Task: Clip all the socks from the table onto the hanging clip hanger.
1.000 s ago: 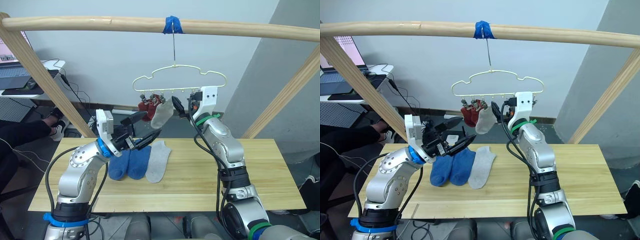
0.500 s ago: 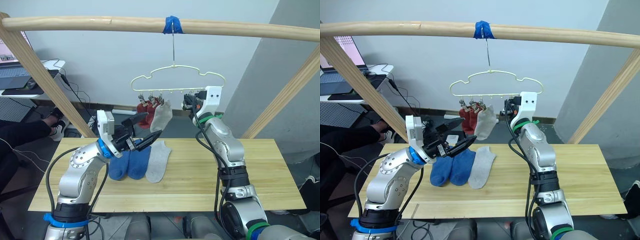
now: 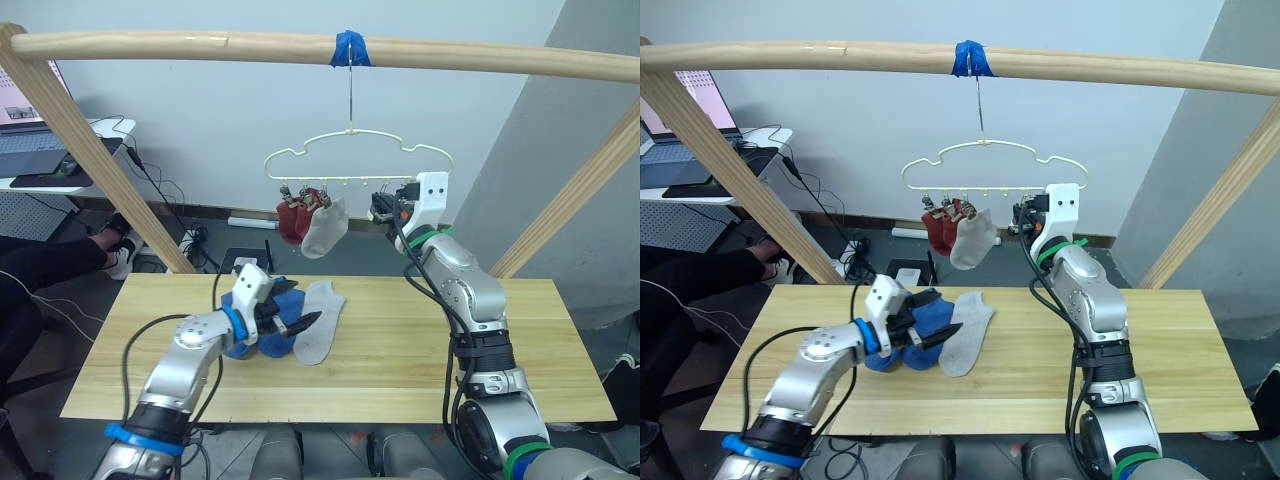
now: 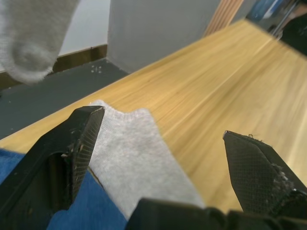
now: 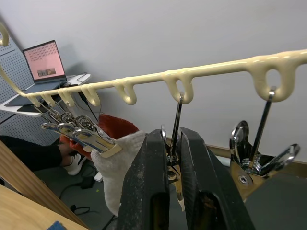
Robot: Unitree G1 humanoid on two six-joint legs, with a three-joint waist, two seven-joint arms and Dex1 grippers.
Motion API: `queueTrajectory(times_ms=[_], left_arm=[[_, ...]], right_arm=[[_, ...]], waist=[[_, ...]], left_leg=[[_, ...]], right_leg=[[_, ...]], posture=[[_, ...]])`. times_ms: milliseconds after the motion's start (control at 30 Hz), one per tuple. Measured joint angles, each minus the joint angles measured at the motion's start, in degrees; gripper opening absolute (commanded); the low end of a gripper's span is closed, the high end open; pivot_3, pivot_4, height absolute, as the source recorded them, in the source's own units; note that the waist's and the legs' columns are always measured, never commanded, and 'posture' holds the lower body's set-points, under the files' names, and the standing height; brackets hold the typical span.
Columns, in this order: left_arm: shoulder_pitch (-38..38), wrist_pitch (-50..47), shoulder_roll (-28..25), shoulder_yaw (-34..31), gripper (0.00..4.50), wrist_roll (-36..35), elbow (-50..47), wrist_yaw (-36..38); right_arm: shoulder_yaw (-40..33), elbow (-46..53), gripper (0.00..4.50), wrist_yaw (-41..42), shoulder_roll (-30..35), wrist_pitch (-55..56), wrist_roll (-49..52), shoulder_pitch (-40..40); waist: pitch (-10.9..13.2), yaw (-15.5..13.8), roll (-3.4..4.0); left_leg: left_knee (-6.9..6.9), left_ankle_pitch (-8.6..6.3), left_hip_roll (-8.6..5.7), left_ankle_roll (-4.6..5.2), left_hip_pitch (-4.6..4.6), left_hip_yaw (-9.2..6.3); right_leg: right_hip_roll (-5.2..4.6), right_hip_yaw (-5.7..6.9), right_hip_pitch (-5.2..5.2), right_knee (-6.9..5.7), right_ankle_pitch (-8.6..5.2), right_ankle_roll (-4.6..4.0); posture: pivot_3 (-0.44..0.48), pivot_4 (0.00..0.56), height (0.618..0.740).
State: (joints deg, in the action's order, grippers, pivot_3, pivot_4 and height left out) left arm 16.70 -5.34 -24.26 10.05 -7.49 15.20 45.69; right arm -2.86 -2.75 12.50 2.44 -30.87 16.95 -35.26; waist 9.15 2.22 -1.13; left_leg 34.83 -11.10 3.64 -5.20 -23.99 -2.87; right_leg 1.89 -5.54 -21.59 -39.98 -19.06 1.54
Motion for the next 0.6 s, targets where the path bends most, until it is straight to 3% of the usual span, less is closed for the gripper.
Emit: queueTrajectory(times_ms=[300, 400, 600], left_arm=[[13.3, 10.55, 7.49, 4.16, 4.5, 10.61, 30.19, -5.23], [14.97, 12.37, 9.39, 4.17, 3.9, 11.21, 36.25, -5.04], [16.77, 15.58, 9.49, 4.21, 2.06, 13.25, 40.68, -5.1]], right_arm=[[0.84, 3.15, 0.02, -0.41, -0.4, -2.59, 0.07, 0.1], [1.12, 4.95, 0.02, -0.5, -0.3, -3.86, 0.07, 0.6], [1.32, 7.92, 0.02, -1.09, 0.71, -6.05, 0.06, 1.39]], waist=[[0.0, 0.45, 0.0], [0.0, 1.05, 0.0], [0.0, 1.45, 0.0]], left_leg=[[0.01, -0.01, -0.01, 0.02, -0.41, 0.03], [0.03, -0.01, -0.01, 0.02, -0.72, 0.0], [0.06, -0.01, -0.02, 0.02, -0.73, -0.01]], right_leg=[[0.01, 0.0, -0.35, 0.0, 0.01, 0.0], [0.01, 0.04, -0.64, -0.04, 0.02, -0.01], [0.01, 0.04, -0.64, -0.09, 0.02, -0.01]], posture=[[-0.064, 0.156, 0.74], [-0.077, 0.157, 0.74], [-0.088, 0.162, 0.74]])
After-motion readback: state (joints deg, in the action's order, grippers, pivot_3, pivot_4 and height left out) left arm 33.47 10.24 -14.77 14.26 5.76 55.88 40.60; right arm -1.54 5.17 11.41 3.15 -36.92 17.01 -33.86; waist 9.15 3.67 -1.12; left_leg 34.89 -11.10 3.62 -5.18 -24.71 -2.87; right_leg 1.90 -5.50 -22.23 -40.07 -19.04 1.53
